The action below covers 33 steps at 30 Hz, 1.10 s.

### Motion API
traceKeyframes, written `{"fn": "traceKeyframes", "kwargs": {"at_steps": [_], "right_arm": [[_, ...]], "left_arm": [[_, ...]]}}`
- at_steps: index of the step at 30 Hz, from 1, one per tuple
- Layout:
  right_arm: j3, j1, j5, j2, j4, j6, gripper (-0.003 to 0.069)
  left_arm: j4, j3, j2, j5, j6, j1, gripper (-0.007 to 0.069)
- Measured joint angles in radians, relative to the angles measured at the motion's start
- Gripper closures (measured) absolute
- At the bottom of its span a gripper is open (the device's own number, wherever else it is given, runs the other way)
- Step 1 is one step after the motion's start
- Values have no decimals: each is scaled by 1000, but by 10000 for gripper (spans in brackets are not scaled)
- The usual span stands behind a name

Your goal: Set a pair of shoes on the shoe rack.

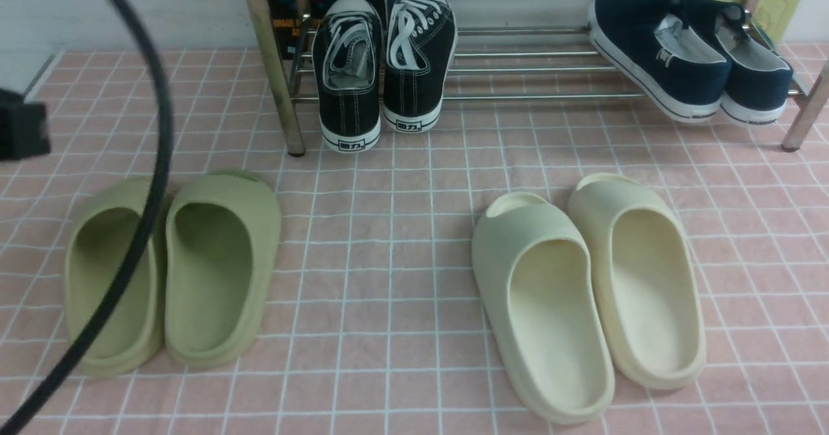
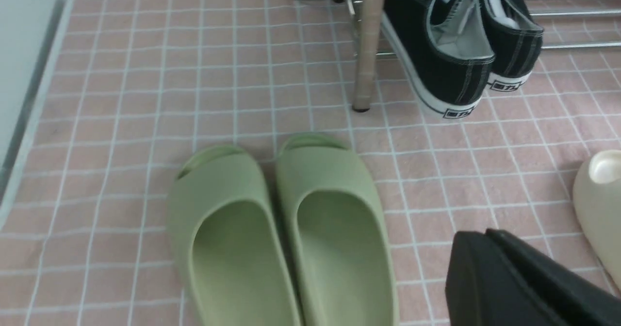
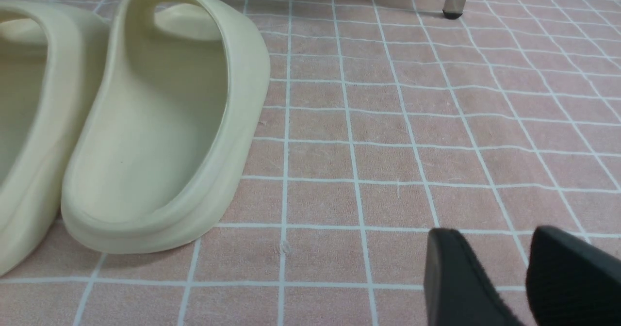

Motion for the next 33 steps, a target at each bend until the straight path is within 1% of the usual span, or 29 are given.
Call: {"fn": "traceKeyframes", "kwargs": {"at_steps": [3,6,8,12,16,19,23,24,25,28,29,31,33], "right_arm": [[0,0,0,0,0,0,419],[0,0,0,0,0,0,419],[0,0,0,0,0,0,419],[0,0,0,0,0,0,419],[0,0,0,0,0,0,419],[0,0,0,0,0,0,419],[0,0,0,0,0,0,419],[0,0,0,0,0,0,419],[0,0,0,0,0,0,419],[0,0,0,0,1,0,419],[0,0,0,0,1,0,419],[0,0,0,0,0,0,419],[0,0,0,0,0,0,419]], "left_arm": [[-3,71,-119,55,-14,0,601],[-17,88,-170,91,-15,0,603],[-25,91,-215,122,9,0,606],[-25,91,-259,159,96,0,606],[-24,125,-298,164,127,2,606],[-28,221,-361,63,132,47,606],[-64,388,-461,-145,135,161,606],[-77,433,-490,-197,135,202,606],[-106,535,-558,-309,135,268,606],[-136,689,-655,-469,136,375,606],[-136,700,-667,-479,136,388,606],[-140,815,-731,-572,136,444,606],[-139,893,-774,-606,137,470,606]]}}
